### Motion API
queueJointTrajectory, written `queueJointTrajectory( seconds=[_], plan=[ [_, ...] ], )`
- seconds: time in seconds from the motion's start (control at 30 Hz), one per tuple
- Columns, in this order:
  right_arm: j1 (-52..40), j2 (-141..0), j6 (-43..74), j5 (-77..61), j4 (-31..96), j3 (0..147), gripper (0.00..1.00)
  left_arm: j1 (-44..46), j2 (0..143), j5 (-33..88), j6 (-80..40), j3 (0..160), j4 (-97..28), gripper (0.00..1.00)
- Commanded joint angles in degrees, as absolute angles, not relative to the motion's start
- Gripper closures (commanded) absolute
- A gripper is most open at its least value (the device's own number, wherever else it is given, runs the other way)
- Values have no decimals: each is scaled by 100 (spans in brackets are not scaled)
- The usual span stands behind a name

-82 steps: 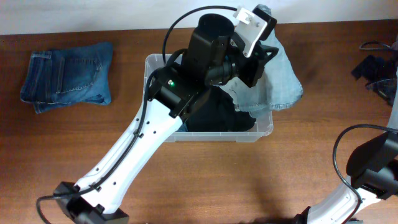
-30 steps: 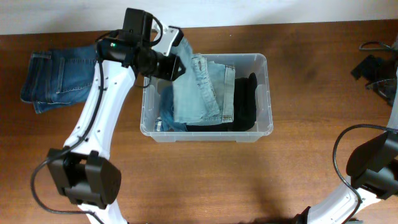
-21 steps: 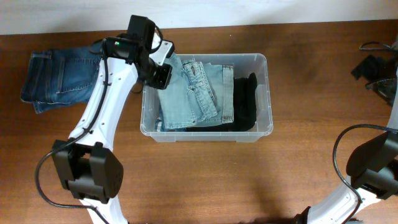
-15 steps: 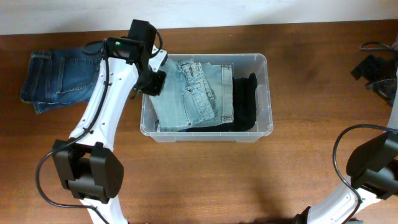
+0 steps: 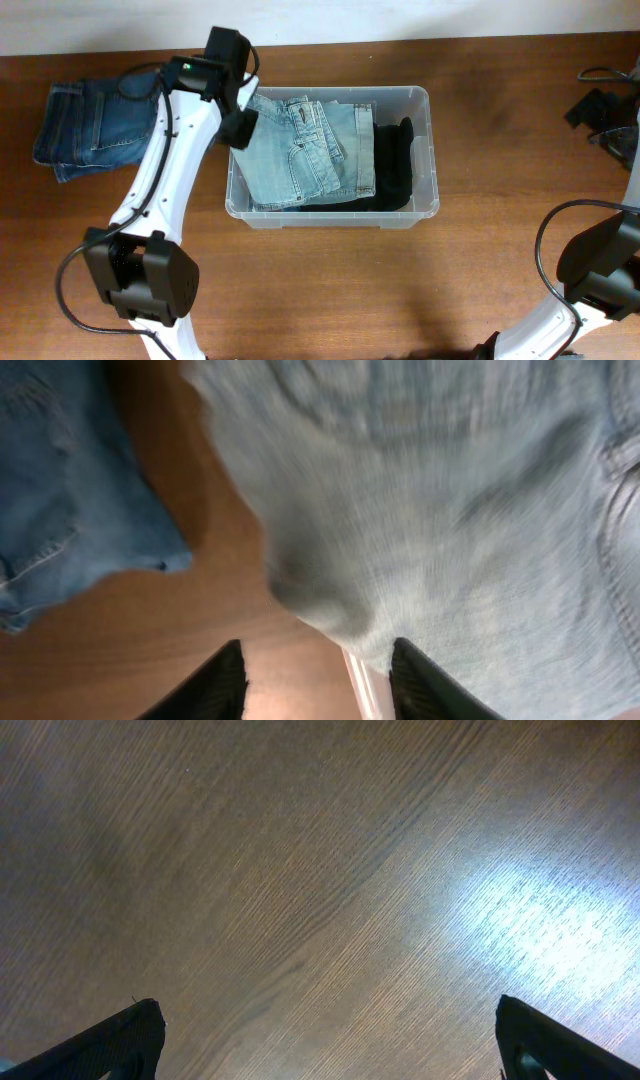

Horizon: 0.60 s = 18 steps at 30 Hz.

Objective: Pack container
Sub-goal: 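Release and press the light-blue jeans flat with the left gripper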

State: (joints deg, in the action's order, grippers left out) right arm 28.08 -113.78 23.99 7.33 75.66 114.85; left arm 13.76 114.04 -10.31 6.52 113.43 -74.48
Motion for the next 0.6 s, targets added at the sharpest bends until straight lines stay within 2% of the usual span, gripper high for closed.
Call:
queueJointTrajectory(
  seconds=[0.0, 0.07, 0.37, 0.57],
  plan=[
    [2814, -11450, 2429, 821, 7568, 11465, 2, 1433, 11452, -1140, 543, 11802, -7365, 60],
    [2814, -11450, 2429, 821, 7568, 11465, 2, 1455, 11452, -1138, 543, 11824, -7273, 64],
    [2814, -11450, 2429, 821, 7566, 11465, 2, 1452, 11491, -1011, 318, 11824, -7240, 64],
    [2814, -11450, 2429, 821, 7568, 11465, 2, 1452, 11749, -336, 255, 11824, -7065, 91]
  ],
)
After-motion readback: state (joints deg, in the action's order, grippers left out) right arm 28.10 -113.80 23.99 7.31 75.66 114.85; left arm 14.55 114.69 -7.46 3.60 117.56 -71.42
